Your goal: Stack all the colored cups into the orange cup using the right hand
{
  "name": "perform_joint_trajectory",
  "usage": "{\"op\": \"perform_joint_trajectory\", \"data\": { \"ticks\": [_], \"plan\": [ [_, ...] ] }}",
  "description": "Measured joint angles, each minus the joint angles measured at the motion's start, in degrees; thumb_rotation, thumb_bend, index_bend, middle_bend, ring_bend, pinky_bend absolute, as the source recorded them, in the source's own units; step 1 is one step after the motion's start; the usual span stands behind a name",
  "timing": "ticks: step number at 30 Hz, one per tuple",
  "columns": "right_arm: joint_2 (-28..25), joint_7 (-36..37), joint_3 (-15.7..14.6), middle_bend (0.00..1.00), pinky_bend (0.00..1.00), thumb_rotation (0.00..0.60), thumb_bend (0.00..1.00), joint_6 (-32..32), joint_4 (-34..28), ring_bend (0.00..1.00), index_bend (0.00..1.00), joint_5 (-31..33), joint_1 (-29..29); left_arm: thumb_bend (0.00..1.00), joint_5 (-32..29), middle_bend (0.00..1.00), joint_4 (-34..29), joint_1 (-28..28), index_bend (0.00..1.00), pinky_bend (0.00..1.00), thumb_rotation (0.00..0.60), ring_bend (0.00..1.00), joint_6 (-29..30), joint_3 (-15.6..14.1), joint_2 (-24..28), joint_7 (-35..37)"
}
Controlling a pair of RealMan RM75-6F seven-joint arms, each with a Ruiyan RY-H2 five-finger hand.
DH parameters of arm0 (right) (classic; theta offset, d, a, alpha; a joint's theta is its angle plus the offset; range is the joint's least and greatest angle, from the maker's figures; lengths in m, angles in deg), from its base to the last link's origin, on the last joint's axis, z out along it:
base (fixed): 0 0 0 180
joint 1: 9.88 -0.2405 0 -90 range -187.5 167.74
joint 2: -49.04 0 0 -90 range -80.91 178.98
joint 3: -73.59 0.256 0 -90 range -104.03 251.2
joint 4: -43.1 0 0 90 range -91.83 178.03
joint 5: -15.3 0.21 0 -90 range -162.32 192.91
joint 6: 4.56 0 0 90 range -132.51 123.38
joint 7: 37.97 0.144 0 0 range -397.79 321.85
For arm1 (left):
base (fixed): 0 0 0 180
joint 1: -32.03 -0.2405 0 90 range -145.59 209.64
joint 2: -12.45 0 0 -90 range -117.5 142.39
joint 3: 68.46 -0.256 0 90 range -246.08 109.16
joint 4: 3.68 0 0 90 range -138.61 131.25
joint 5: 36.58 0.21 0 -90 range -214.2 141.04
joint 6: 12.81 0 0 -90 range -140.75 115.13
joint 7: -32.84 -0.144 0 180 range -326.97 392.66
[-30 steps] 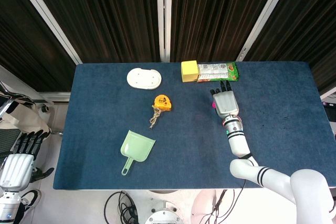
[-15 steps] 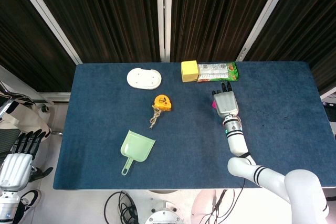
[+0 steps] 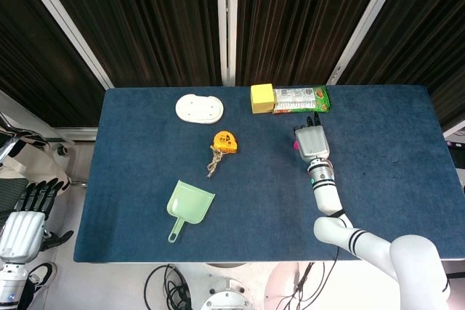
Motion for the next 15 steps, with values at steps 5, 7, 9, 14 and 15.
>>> {"op": "perform_joint_trajectory", "data": {
  "ticks": [5,7,9,14,15],
  "plan": [
    [0.0,0.2,0.2,0.49,0.0,0.6,0.31,0.1,0.2,0.17,0.5,-0.3,0.2,0.04,0.0,0.04,0.0,0.0,0.07,0.0,0.6,0.0,0.0,0.0,0.0,0.1],
    [-0.1,0.4,0.3,0.5,0.0,0.6,0.31,0.2,-0.1,0.17,0.51,-0.4,0.3,0.04,0.1,0.04,0.0,0.0,0.07,0.0,0.6,0.0,0.1,0.0,0.0,0.1],
    [-0.4,0.4,0.3,0.5,0.0,0.6,0.31,0.5,-0.7,0.17,0.51,-0.6,0.4,0.04,0.1,0.04,-0.1,-0.1,0.07,0.0,0.6,0.0,0.2,-0.1,0.0,0.1],
    [-2.5,0.7,0.9,0.5,0.0,0.6,0.31,2.1,-5.0,0.17,0.52,-1.1,1.0,0.04,0.4,0.04,-0.5,-0.2,0.07,0.0,0.6,0.0,0.4,-0.2,0.2,-0.4],
    [-3.2,0.8,1.0,0.5,0.0,0.6,0.31,2.5,-6.2,0.17,0.52,-1.2,1.2,0.04,0.5,0.04,-0.6,-0.2,0.07,0.0,0.6,0.0,0.5,-0.2,0.2,-0.6]
  ]
}}
